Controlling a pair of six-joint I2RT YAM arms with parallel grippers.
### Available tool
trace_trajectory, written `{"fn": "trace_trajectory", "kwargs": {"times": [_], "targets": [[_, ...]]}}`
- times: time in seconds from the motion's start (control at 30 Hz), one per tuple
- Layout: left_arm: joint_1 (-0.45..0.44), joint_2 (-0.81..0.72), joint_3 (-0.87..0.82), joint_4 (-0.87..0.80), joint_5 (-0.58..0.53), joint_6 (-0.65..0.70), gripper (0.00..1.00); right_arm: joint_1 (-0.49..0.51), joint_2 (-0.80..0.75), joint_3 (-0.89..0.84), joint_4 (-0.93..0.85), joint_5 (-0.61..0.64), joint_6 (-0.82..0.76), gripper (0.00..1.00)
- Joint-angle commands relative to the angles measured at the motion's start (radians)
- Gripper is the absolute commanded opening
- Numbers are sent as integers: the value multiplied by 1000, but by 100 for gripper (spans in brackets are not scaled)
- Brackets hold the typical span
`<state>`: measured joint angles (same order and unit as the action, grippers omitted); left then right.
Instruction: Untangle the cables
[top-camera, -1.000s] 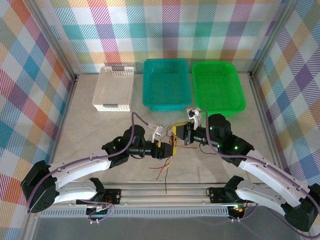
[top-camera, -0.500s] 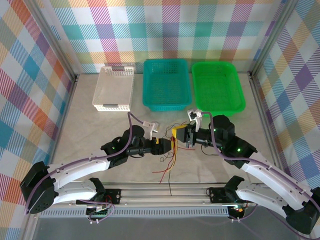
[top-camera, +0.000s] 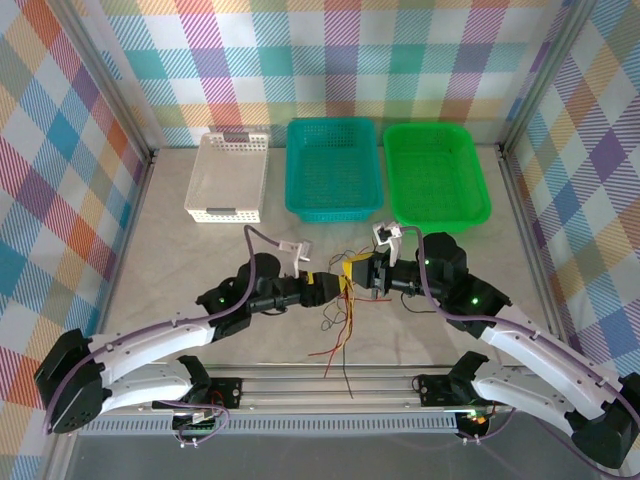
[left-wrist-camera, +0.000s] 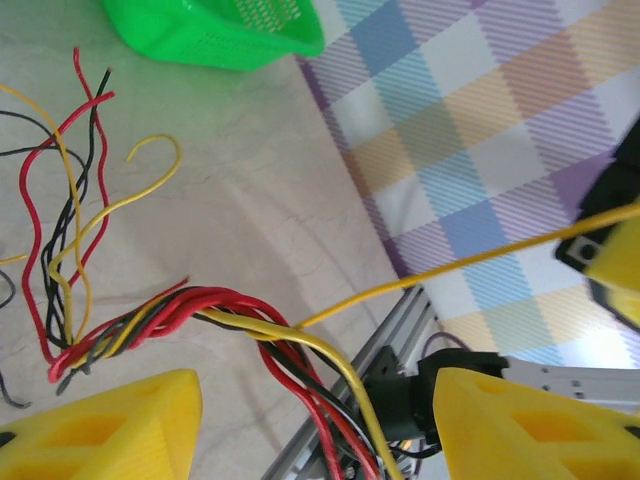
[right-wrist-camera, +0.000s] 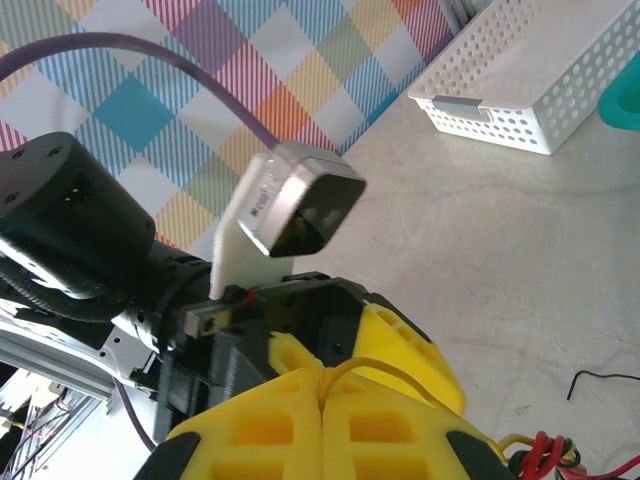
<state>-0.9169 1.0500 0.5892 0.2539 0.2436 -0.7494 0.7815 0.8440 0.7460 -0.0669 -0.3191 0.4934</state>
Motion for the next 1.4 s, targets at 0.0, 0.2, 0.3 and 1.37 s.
{"fn": "trace_trajectory", "kwargs": {"times": [0.0,0.2,0.3,1.37], "targets": [[-11,-3,-28,96,1,-37,62,6,-7,-7,64,-12,14,0],[-13,60,-25,137,25,-61,62,5,-2,-3,71,-19,20,0],[-14,83,-12,145,31,-67,62,5,-3,-8,76,-23,25,0],[-51,-64,-16,-266,19,105,0,-42,-55,152,-214,424,-44,0]]}}
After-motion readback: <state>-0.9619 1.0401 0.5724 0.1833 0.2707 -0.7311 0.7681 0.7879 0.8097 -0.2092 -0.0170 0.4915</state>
